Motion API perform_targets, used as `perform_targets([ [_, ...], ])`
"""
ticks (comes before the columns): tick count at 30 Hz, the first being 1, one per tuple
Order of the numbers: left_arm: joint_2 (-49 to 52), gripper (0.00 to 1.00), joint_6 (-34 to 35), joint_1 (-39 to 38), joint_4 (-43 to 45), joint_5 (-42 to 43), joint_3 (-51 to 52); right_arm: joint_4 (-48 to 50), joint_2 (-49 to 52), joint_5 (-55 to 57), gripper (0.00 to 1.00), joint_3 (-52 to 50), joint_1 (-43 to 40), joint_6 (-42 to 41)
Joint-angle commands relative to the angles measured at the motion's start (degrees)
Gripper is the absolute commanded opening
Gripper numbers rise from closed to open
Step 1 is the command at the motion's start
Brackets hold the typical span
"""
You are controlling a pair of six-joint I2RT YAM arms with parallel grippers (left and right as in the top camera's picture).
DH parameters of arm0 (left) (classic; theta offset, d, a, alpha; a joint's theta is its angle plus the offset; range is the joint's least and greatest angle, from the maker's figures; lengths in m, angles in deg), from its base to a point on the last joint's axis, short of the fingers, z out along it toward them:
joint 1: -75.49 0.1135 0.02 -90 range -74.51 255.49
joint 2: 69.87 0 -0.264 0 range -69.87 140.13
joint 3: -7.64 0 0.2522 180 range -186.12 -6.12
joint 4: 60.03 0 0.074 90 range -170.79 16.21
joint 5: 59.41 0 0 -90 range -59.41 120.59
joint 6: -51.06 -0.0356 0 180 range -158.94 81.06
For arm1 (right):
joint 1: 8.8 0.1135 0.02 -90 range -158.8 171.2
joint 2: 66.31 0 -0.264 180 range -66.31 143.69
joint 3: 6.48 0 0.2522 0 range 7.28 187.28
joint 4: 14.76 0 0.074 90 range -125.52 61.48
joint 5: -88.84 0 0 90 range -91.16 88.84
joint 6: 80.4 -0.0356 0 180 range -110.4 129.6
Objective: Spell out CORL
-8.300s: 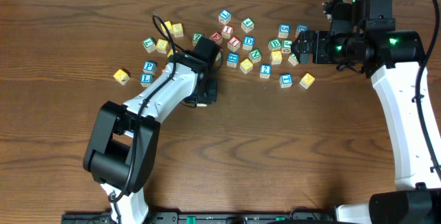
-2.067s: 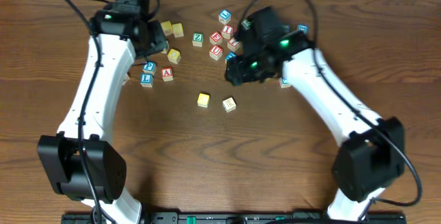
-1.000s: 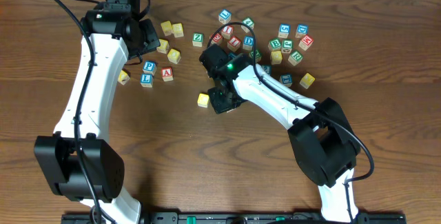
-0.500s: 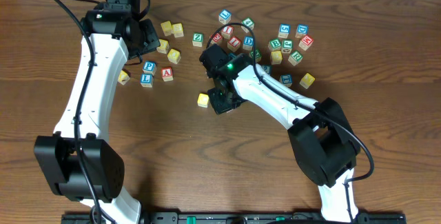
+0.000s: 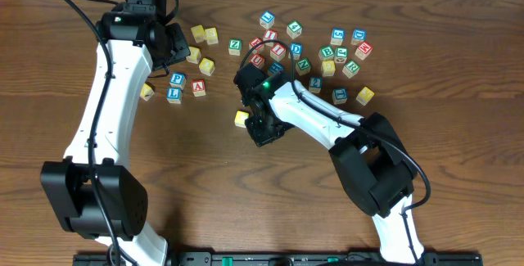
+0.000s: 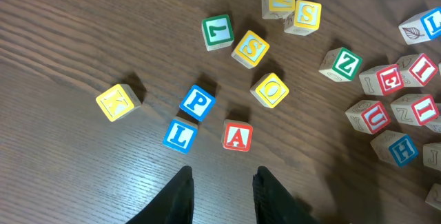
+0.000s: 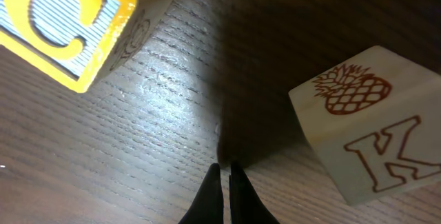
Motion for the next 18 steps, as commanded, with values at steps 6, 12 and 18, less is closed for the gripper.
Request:
perform_targets([
  [6,0.7,0.29,-0.8,0.0,-0.4,-0.5,-0.1,-1.3,-1.7,6.8,0.01,1.9,-0.7,-1.7],
  [12,0.7,0.29,-0.8,0.0,-0.4,-0.5,-0.1,-2.8,-1.6,11.1,0.01,1.6,-4.0,-3.2],
  [18,0.7,0.29,-0.8,0.0,-0.4,-0.5,-0.1,-0.2,-1.6,11.8,0.01,1.6,-5.8,-3.1],
])
